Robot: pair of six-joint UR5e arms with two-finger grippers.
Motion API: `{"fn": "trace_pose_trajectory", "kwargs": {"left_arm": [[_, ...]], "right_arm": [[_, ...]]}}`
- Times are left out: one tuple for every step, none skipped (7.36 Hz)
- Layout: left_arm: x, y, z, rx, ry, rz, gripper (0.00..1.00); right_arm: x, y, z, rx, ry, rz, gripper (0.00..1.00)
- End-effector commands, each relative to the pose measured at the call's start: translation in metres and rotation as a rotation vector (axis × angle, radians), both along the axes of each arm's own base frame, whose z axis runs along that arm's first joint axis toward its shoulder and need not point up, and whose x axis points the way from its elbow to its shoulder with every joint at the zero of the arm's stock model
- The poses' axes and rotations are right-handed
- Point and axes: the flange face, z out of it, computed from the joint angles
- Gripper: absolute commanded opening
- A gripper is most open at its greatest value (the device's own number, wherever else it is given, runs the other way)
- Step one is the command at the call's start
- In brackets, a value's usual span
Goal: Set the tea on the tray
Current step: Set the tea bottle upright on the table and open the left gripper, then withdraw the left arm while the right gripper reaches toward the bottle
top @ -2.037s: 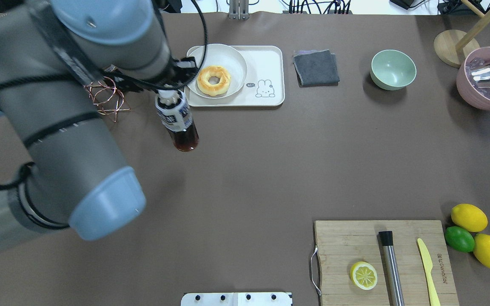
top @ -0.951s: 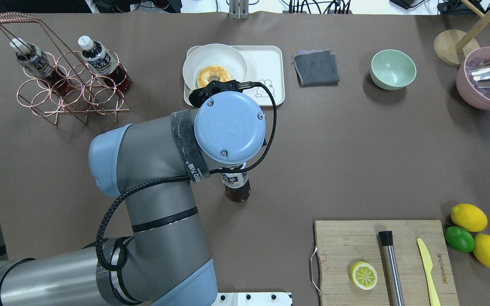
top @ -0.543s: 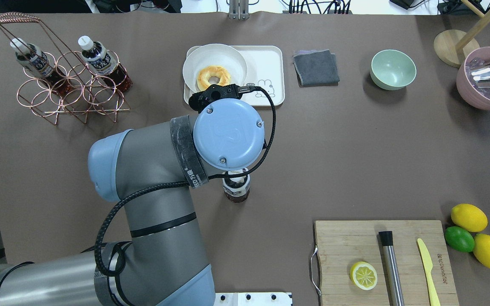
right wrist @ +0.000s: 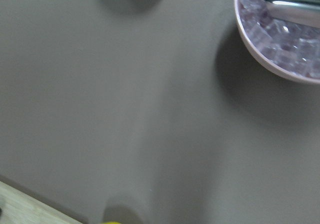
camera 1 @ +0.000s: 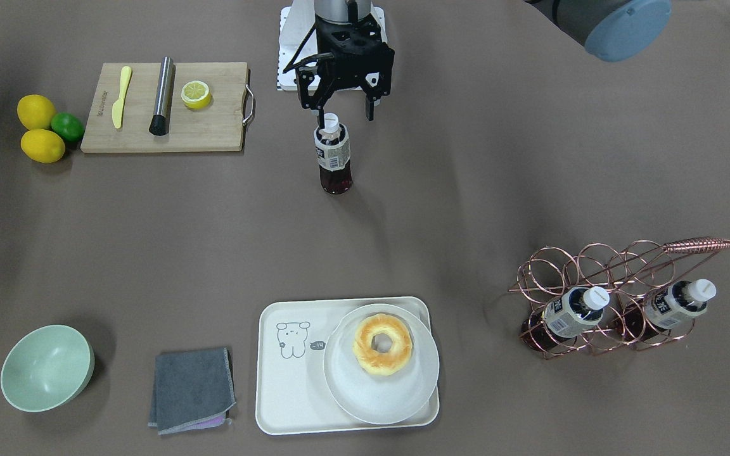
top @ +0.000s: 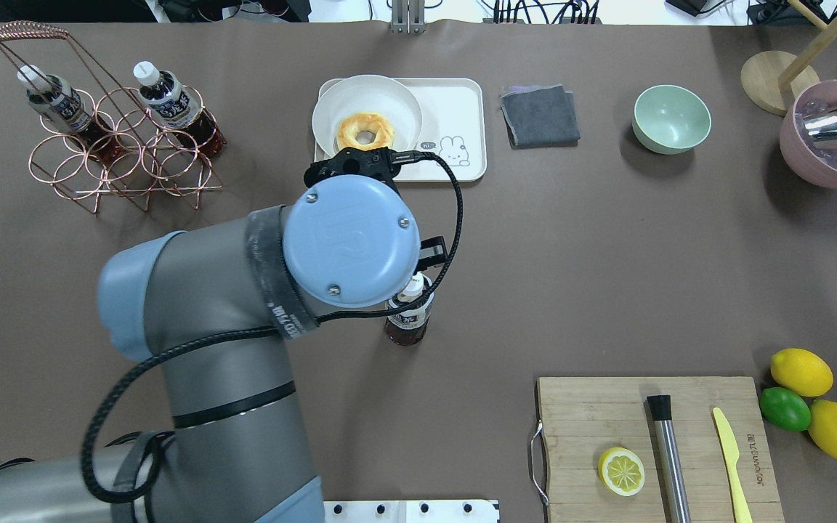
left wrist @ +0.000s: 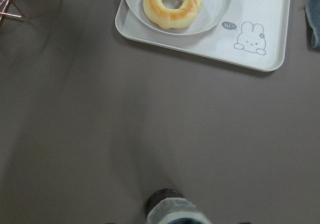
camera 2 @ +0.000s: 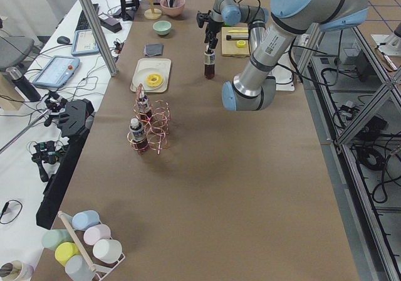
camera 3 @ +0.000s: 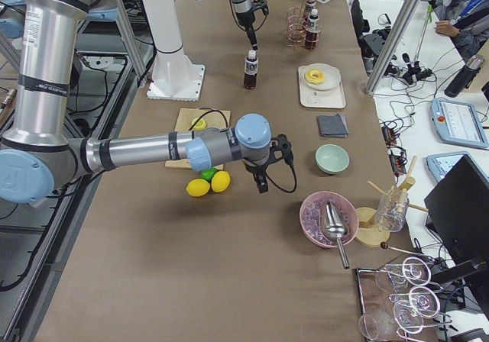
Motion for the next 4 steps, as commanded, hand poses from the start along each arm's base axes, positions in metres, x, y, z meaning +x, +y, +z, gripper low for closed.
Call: {"fn": "trace_pose_trajectory", "kwargs": {"left_arm": [[-0.068,-0.03,0.039,0.047,-0.019,0.096,0.86],[-0.109,-0.065,0.065,0.051,-0.045,0.129,0.87],[-0.152,-0.084,0.1,0.081,-0.079,0.177,0.88],[-0.182,-0.099,0.142,0.119,-0.075,0.239,0.89]], "right_arm": [[-0.096,-0.046,-0.137,-0.048,-0.106,0.007,1.0],[-0.159,-0.049,-0.206,-0.145,-0.157,0.021,1.0],[-0.231,-0.042,-0.271,-0.212,-0.183,0.032,1.0],[-0.299,-0.022,-0.322,-0.242,-0.19,0.052,1.0]]}}
